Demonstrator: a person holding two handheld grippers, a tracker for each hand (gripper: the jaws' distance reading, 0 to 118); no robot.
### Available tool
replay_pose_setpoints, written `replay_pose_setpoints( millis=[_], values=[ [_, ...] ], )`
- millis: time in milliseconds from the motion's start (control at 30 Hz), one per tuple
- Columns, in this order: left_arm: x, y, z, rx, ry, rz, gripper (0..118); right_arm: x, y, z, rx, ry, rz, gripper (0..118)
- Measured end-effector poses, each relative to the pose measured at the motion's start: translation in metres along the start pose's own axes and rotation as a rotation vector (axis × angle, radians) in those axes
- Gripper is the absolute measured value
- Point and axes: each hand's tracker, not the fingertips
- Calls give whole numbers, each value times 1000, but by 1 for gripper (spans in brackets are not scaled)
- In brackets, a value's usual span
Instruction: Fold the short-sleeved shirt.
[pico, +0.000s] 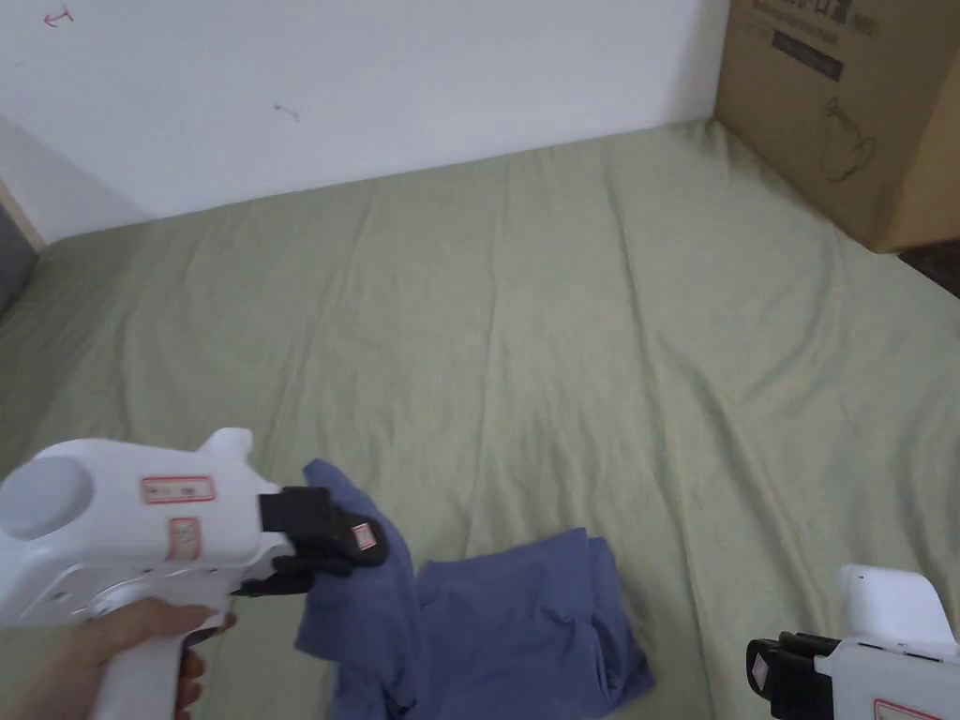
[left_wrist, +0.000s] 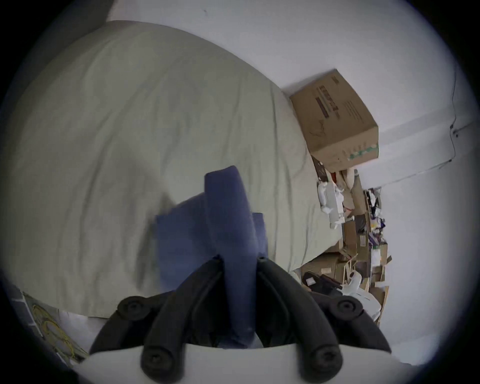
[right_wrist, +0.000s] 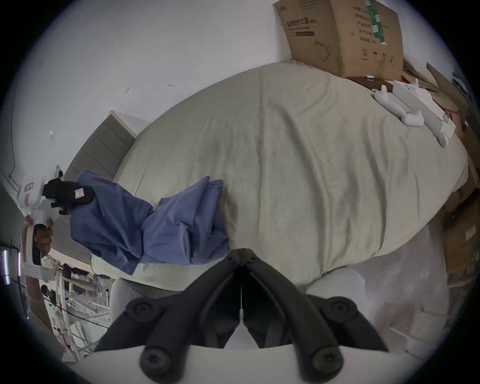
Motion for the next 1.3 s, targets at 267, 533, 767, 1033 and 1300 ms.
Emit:
replay_pose_setpoints(
  millis=[267,533,767,1033,1300],
  values=[
    [55,-11,-122,-187,0,-125,74,38,-7,14,21,-43,-88,0],
    [45,-12,-125,-203,-61,-142,103,46,-10,11,12,-56,-114,0],
    [17,-14,-107,-87,26,-96,0,39,-9,0,-9,-31,-88,0],
    [10,-34,-175,-192,-72,-147,0,41,-7,-3,-17,-36,-95,0],
    [48,-77,-242,-337,-46,-297,0,50,-7,1,-19,-74,-112,0]
  ],
)
